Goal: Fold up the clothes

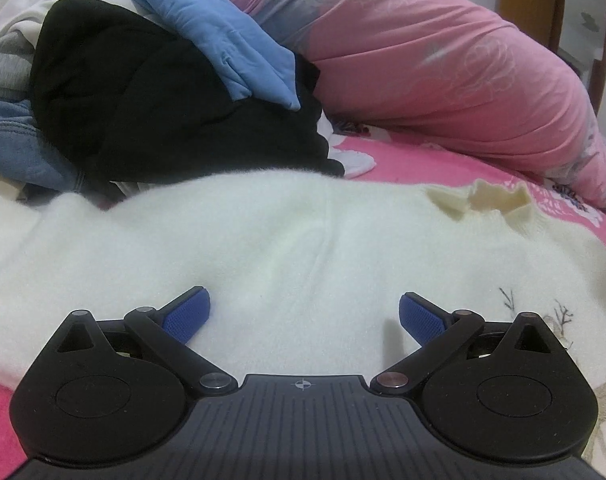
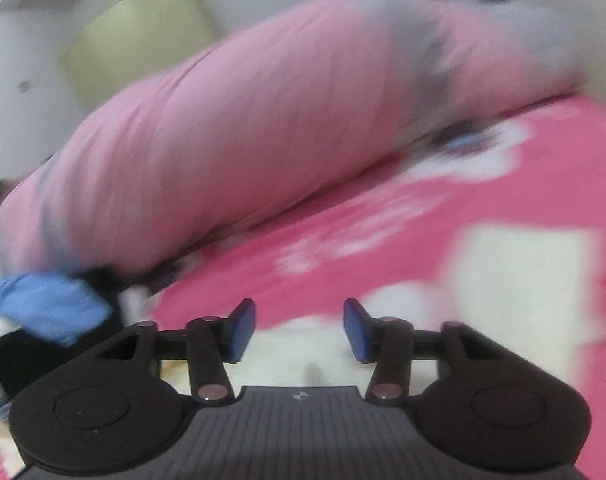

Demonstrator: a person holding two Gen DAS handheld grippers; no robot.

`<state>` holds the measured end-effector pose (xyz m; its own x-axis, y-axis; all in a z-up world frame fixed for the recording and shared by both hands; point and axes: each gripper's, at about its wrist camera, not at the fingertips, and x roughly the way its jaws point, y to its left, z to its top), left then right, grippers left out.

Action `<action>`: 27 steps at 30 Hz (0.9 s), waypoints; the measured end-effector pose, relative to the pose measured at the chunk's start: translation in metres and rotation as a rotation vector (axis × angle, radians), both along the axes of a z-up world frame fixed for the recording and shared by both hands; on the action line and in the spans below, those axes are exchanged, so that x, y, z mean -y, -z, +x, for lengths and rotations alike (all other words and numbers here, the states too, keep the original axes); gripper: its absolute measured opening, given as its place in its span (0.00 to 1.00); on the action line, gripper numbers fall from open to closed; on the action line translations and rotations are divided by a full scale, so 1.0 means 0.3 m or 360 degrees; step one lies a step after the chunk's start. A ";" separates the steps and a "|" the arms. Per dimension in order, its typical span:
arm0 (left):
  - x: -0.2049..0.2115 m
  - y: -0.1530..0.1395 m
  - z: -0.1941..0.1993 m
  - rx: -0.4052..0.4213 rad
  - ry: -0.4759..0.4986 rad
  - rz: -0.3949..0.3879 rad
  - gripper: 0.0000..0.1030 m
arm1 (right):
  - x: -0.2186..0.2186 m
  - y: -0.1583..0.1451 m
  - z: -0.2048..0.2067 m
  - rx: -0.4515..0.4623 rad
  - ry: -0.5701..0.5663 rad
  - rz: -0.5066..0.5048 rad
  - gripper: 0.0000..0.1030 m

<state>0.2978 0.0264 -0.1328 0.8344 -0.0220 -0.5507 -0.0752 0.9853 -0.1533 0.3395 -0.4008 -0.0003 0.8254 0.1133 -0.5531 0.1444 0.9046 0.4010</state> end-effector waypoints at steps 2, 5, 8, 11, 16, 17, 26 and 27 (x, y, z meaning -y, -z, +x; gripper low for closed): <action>0.001 0.001 0.000 0.0000 0.0000 0.0000 0.99 | 0.128 -0.020 -0.062 -0.0058 0.0158 -0.0059 0.60; -0.003 0.004 0.002 0.0001 0.0004 -0.0012 1.00 | 0.279 0.004 -0.104 -0.0196 0.0326 -0.0117 0.60; -0.009 0.007 0.001 0.0005 0.0005 -0.0035 1.00 | 0.332 0.036 -0.075 -0.0277 0.0372 -0.0162 0.59; -0.007 0.009 0.000 0.0009 0.0004 -0.0034 1.00 | 0.309 0.032 0.015 -0.0272 0.0334 -0.0299 0.60; -0.008 0.009 -0.001 0.0016 0.0003 -0.0037 1.00 | 0.267 0.109 0.192 -0.0432 0.0416 -0.0482 0.60; -0.009 0.009 -0.002 0.0017 0.0003 -0.0040 1.00 | 0.274 0.132 0.222 -0.0474 0.0450 -0.0499 0.61; -0.022 0.015 -0.003 0.0037 0.0004 -0.0075 1.00 | 0.393 0.273 0.302 -0.0579 0.0599 -0.0185 0.65; -0.024 0.016 -0.003 0.0039 0.0004 -0.0081 1.00 | 0.385 0.259 0.286 -0.0562 0.0580 -0.0183 0.54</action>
